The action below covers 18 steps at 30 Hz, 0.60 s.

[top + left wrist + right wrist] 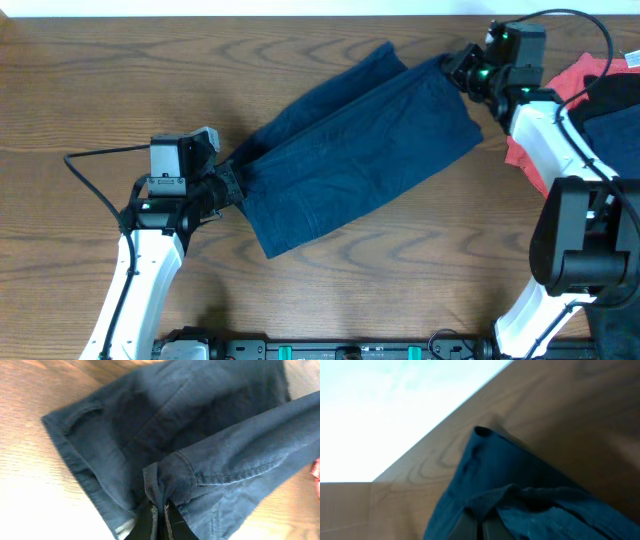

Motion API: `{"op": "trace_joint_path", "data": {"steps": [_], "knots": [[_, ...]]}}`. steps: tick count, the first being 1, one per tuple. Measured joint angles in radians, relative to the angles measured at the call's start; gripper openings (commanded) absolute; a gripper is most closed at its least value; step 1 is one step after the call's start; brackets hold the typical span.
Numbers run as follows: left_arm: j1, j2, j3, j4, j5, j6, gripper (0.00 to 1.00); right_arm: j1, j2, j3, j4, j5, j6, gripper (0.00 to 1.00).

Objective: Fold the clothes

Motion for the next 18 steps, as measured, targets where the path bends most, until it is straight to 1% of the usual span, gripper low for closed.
{"op": "trace_joint_path", "data": {"steps": [4, 8, 15, 18], "knots": [[-0.001, 0.007, 0.000, -0.013, -0.082, 0.001, 0.06, 0.041, 0.000, 0.000, 0.087, 0.019, 0.004, 0.01], [-0.002, 0.016, 0.000, 0.008, -0.170, 0.001, 0.06, 0.071, 0.018, 0.003, 0.202, 0.017, 0.011, 0.01], [-0.004, 0.136, 0.000, 0.108, -0.257, 0.012, 0.06, 0.093, 0.167, 0.005, 0.352, 0.018, 0.087, 0.01], [-0.004, 0.184, 0.000, 0.122, -0.285, 0.006, 0.06, 0.097, 0.210, 0.005, 0.388, 0.011, 0.112, 0.01]]}}
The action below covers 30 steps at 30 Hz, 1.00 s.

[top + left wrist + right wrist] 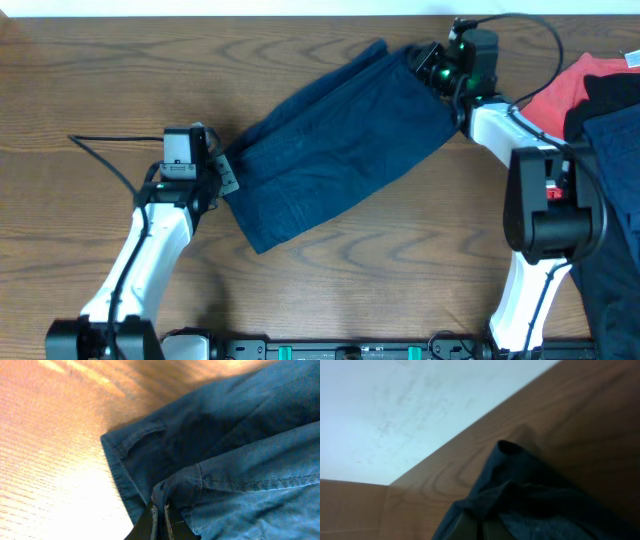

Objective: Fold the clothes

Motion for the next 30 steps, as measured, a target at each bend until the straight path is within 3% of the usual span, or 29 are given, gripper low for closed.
{"op": "trace_joint_path", "data": {"steps": [12, 13, 14, 15, 16, 17, 18, 20, 26, 30], "knots": [[-0.002, 0.024, 0.000, 0.013, -0.110, -0.073, 0.06, 0.017, 0.034, 0.000, 0.087, -0.023, 0.071, 0.02], [-0.002, 0.024, 0.000, 0.014, -0.121, -0.075, 0.10, 0.021, 0.034, 0.000, 0.091, -0.021, 0.073, 0.04], [-0.002, 0.024, 0.000, 0.016, -0.130, -0.076, 0.22, 0.024, 0.034, 0.000, 0.092, -0.019, 0.076, 0.12], [-0.002, 0.024, 0.000, 0.017, -0.148, -0.073, 0.40, 0.027, 0.034, 0.000, 0.097, -0.011, 0.082, 0.26], [0.000, 0.024, 0.000, 0.016, -0.166, -0.078, 0.69, 0.029, 0.034, 0.000, 0.104, 0.001, 0.082, 0.50], [0.002, 0.024, 0.000, 0.021, -0.183, -0.085, 0.88, 0.028, 0.034, 0.000, 0.109, 0.011, 0.088, 0.66], [0.006, 0.024, 0.000, 0.029, -0.198, -0.086, 0.95, 0.027, 0.034, 0.000, 0.115, 0.018, 0.086, 0.79], [0.012, 0.023, 0.000, 0.036, -0.220, -0.086, 0.99, 0.020, 0.034, 0.000, 0.120, 0.019, 0.073, 0.99], [0.048, -0.040, 0.009, -0.038, -0.206, -0.047, 0.94, -0.053, 0.029, 0.002, 0.031, -0.102, -0.035, 0.99], [0.051, -0.115, 0.038, -0.100, -0.088, -0.002, 0.85, -0.142, -0.018, 0.006, -0.267, -0.155, -0.148, 0.99]]}}
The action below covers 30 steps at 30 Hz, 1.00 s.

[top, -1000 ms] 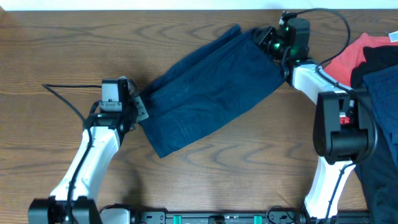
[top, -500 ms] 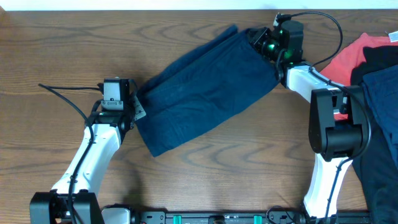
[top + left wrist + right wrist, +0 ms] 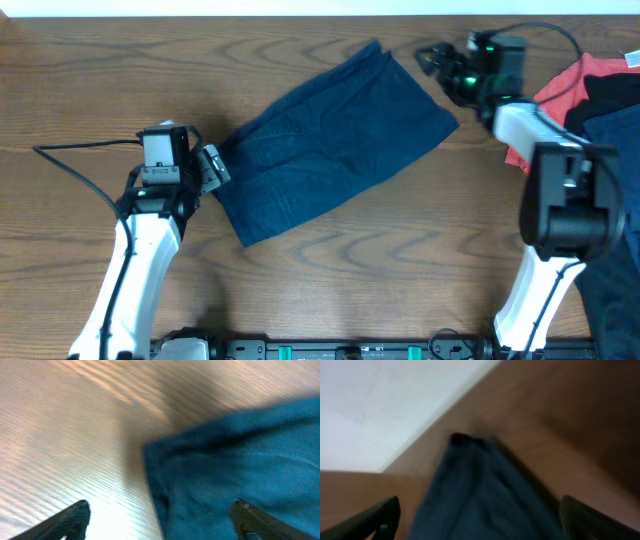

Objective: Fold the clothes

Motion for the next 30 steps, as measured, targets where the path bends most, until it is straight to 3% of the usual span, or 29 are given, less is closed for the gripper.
{"op": "trace_joint_path", "data": {"steps": [5, 10, 13, 15, 17, 18, 21, 25, 30], "knots": [[-0.009, 0.020, 0.008, -0.092, 0.158, 0.039, 0.84, -0.064, -0.119, 0.001, -0.397, 0.081, -0.209, 0.99], [-0.029, 0.117, 0.006, -0.101, 0.218, 0.062, 0.79, -0.043, -0.155, 0.003, -0.537, 0.144, -0.344, 0.99], [-0.036, 0.191, 0.005, -0.084, 0.256, 0.072, 0.70, -0.017, -0.136, 0.003, -0.548, 0.171, -0.386, 0.87], [-0.036, 0.241, 0.005, -0.066, 0.280, 0.083, 0.64, 0.002, -0.116, 0.003, -0.550, 0.187, -0.405, 0.68], [-0.036, 0.281, 0.005, -0.056, 0.292, 0.087, 0.57, 0.019, -0.091, 0.003, -0.548, 0.195, -0.415, 0.57], [-0.036, 0.302, 0.005, -0.050, 0.300, 0.095, 0.49, 0.029, -0.073, 0.003, -0.547, 0.199, -0.412, 0.47], [-0.036, 0.336, 0.004, -0.034, 0.309, 0.091, 0.31, 0.050, -0.030, 0.003, -0.546, 0.209, -0.424, 0.02], [-0.036, 0.344, 0.003, -0.012, 0.312, 0.108, 0.13, 0.063, -0.014, 0.003, -0.557, 0.217, -0.423, 0.01], [-0.008, 0.344, 0.003, -0.005, 0.319, 0.153, 0.09, 0.048, -0.041, 0.005, -0.741, 0.257, -0.430, 0.01]]}}
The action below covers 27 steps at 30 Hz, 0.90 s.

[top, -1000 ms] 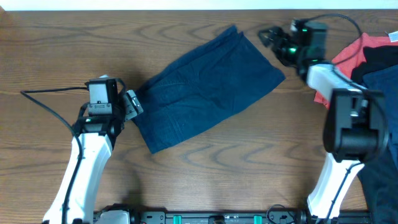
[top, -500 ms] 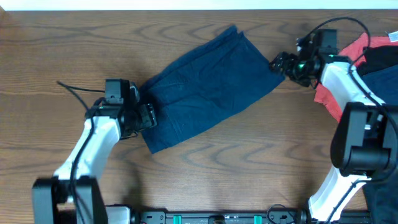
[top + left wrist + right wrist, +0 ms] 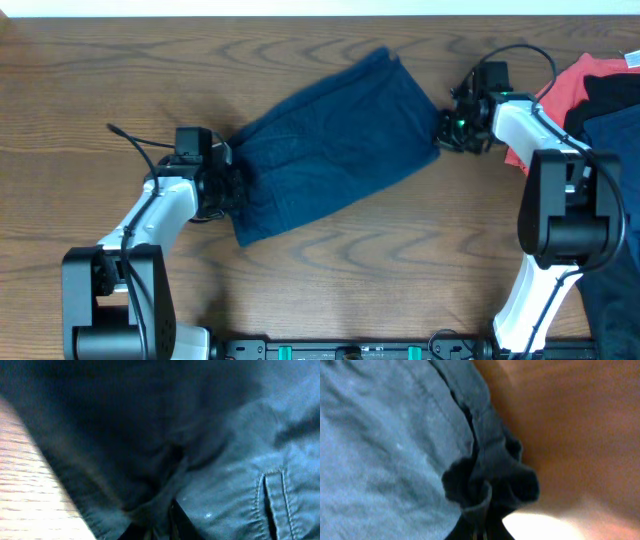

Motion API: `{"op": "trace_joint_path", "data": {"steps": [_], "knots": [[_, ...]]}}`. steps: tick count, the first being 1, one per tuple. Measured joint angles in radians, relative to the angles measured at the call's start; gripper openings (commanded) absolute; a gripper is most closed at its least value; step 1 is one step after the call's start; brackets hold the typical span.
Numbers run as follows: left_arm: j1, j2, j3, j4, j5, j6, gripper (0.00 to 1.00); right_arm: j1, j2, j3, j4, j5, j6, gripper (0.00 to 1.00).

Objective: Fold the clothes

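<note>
A dark blue garment (image 3: pixel 330 140), shorts by the look of it, lies flat and slantwise across the wooden table (image 3: pixel 400 270). My left gripper (image 3: pixel 233 187) sits at its lower left end, shut on a pinch of the cloth. In the left wrist view the blue fabric (image 3: pixel 225 435) fills the frame and bunches into the left gripper (image 3: pixel 162 522). My right gripper (image 3: pixel 446 131) is at the garment's right corner, shut on a fold of hem. The right wrist view shows that bunched hem (image 3: pixel 490 480) rising from the right gripper (image 3: pixel 481 530).
A pile of other clothes lies at the right edge: a red piece (image 3: pixel 575 85) with dark blue pieces (image 3: pixel 612 130) over it, close behind the right arm. The table's far edge runs just above the garment. A black cable (image 3: pixel 140 155) loops by the left arm.
Both grippers were open and off the garment, beside its ends. Now each is shut on cloth: the left at the lower left end, the right at the right corner.
Both grippers held the garment's opposite ends stretched between them, then stood further toward the table's far side with it. A second ago they were open and the garment lay flat. Now they grip it at new spots on its ends.
</note>
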Motion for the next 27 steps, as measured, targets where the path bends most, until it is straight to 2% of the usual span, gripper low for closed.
{"op": "trace_joint_path", "data": {"steps": [5, 7, 8, 10, 11, 13, 14, 16, 18, 19, 22, 24, 27], "knots": [[0.074, 0.000, 0.020, 0.008, 0.015, 0.030, 0.08, -0.012, -0.061, -0.003, -0.304, 0.049, -0.001, 0.01], [0.102, 0.000, 0.045, 0.008, 0.028, 0.043, 0.10, -0.010, -0.083, -0.003, -0.401, 0.051, -0.002, 0.27], [0.115, 0.000, 0.061, 0.007, 0.024, 0.047, 0.12, -0.010, -0.089, -0.003, -0.439, 0.070, -0.005, 0.35], [0.147, 0.000, 0.109, -0.016, 0.013, 0.052, 0.17, -0.014, -0.096, -0.003, -0.481, 0.111, -0.017, 0.44], [0.159, 0.000, 0.135, -0.031, 0.008, 0.055, 0.27, -0.016, -0.097, -0.003, -0.482, 0.129, -0.019, 0.49], [0.174, 0.000, 0.198, -0.085, 0.001, 0.060, 0.39, -0.018, -0.099, -0.003, -0.466, 0.156, -0.029, 0.55], [0.174, 0.000, 0.219, -0.107, -0.001, 0.065, 0.44, -0.018, -0.102, -0.003, -0.455, 0.162, -0.029, 0.55], [0.168, -0.001, 0.275, -0.183, -0.002, 0.073, 0.55, -0.022, -0.115, -0.005, -0.412, 0.148, -0.047, 0.44], [0.159, -0.006, 0.308, -0.232, 0.000, 0.076, 0.57, -0.035, -0.141, -0.005, -0.328, 0.068, -0.087, 0.29], [0.154, -0.010, 0.317, -0.248, 0.002, 0.075, 0.56, -0.038, -0.149, -0.005, -0.300, 0.041, -0.105, 0.25], [0.122, -0.015, 0.319, -0.261, 0.003, 0.072, 0.36, -0.039, -0.169, -0.005, -0.171, -0.085, -0.147, 0.02], [0.084, -0.015, 0.313, -0.237, 0.004, 0.079, 0.25, -0.022, -0.170, -0.004, -0.085, -0.129, -0.143, 0.01], [0.017, -0.014, 0.301, -0.184, 0.006, 0.101, 0.19, 0.036, -0.154, -0.004, 0.045, -0.146, -0.106, 0.01]]}}
